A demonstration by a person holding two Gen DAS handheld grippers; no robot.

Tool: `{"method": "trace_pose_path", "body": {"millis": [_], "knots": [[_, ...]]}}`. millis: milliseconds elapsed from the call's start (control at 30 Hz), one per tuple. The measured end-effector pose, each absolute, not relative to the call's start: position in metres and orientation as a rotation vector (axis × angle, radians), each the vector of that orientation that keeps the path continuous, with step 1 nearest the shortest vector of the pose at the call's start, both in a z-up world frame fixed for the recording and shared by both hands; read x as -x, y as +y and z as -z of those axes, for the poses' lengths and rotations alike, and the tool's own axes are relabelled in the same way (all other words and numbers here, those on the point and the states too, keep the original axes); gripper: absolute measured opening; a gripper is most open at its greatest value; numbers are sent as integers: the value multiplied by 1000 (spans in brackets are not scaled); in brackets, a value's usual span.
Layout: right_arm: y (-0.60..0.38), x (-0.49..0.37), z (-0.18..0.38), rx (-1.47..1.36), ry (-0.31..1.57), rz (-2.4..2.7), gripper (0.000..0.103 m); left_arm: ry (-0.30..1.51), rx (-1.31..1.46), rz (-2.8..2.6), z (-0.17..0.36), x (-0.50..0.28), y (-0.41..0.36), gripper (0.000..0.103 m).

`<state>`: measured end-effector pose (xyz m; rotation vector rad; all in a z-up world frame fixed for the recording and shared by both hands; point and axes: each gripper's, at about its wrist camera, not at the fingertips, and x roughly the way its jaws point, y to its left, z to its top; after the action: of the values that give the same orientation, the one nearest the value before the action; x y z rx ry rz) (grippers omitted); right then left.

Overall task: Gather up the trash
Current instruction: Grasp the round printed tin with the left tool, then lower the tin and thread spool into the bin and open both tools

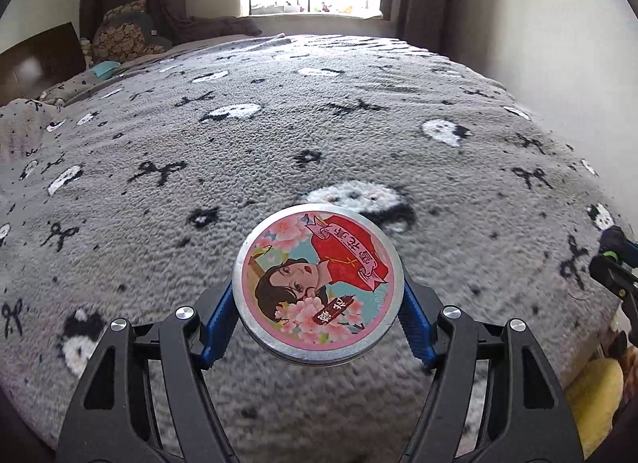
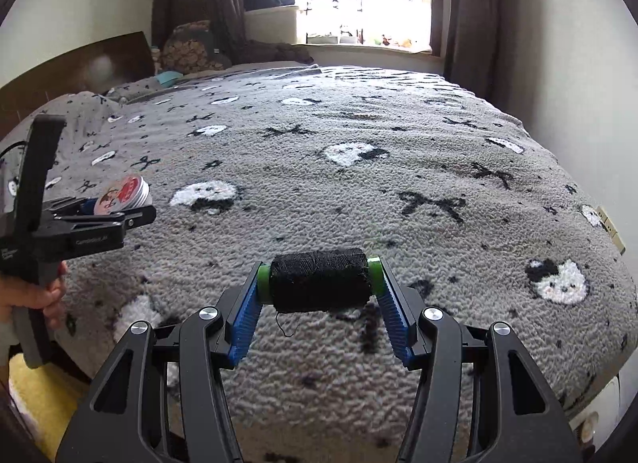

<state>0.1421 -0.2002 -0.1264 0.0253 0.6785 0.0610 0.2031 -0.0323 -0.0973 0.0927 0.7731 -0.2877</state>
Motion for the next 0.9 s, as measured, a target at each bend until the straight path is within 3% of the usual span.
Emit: {"method": "trace_pose_path", "body": {"millis": [433, 900], "knots": [[-178, -45, 97, 56, 564, -57, 56, 669, -111, 315, 63, -64, -16, 67], [-149, -12, 161, 0, 743, -149, 56, 816, -80, 333, 133, 7, -14, 67]]}}
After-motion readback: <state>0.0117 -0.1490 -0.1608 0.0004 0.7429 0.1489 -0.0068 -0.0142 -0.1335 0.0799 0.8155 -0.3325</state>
